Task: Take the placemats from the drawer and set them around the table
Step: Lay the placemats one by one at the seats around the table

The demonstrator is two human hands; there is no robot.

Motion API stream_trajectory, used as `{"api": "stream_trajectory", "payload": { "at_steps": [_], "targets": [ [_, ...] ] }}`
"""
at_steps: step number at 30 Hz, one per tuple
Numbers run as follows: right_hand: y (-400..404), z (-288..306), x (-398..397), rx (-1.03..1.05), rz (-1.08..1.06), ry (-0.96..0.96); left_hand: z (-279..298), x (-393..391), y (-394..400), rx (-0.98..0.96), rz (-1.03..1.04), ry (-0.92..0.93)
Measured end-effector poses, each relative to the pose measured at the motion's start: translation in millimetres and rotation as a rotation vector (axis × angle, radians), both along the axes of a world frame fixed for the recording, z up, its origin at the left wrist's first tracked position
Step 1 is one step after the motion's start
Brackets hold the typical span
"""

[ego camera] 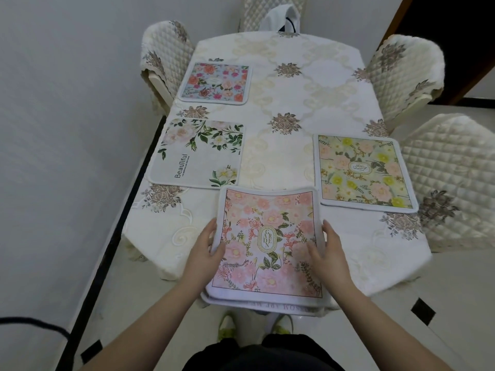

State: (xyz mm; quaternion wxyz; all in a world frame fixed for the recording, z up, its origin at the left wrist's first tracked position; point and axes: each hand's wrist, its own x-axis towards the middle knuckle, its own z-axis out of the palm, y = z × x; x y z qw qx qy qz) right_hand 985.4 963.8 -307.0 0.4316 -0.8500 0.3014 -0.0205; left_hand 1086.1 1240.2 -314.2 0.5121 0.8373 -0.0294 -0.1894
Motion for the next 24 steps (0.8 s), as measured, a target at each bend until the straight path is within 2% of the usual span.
{"api": "stream_trajectory", "payload": {
  "at_steps": [4,7,10,16,24],
  "targets": [
    [-10.7,2.6,-1.8,0.114,-0.085,0.061,8.0,15.1,-1.0,-0.084,0.082,0.12],
    [-12.5,-2.2,-4.8,0.157,-0.038,0.185,7.2,25.1,-3.3,-0.045,0.016,0.197],
    [-8.6,-5.9,-12.4,0.154,0.028,0.23,6.3,23.2,-6.7,0.018,-0.087,0.178],
    [2.0,2.7,-24.1,0.219,-0.036,0.161,11.1,14.6,2.2,0.087,-0.219,0.126],
    [9.7,25.3,-50.1,0.267,-0.23,0.015,21.7,26.7,3.6,0.005,-0.249,-0.015]
  ]
}}
